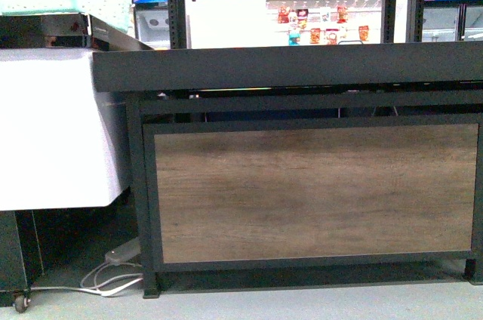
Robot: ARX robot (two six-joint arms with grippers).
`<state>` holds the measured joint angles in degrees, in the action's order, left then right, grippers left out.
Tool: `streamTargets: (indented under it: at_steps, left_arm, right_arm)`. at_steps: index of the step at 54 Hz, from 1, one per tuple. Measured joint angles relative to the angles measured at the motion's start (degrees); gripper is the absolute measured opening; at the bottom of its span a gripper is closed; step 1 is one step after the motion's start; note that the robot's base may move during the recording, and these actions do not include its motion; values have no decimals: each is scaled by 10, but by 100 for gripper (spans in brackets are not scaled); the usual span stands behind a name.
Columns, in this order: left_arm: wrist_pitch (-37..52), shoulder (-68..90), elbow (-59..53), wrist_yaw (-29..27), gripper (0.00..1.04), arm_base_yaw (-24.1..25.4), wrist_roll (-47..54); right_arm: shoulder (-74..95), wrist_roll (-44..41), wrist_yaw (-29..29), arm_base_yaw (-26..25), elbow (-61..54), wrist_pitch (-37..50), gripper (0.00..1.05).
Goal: Pick lemon from shelf
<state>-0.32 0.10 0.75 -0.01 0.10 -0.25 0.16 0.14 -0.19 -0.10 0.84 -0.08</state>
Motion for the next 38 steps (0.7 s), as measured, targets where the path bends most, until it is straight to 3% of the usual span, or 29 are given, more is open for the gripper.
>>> streamTargets:
  at_steps: [38]
  left_arm:
    - [0, 0, 0, 0, 97, 0, 0]
  right_arm:
    - [0, 0, 0, 0, 0, 0, 102]
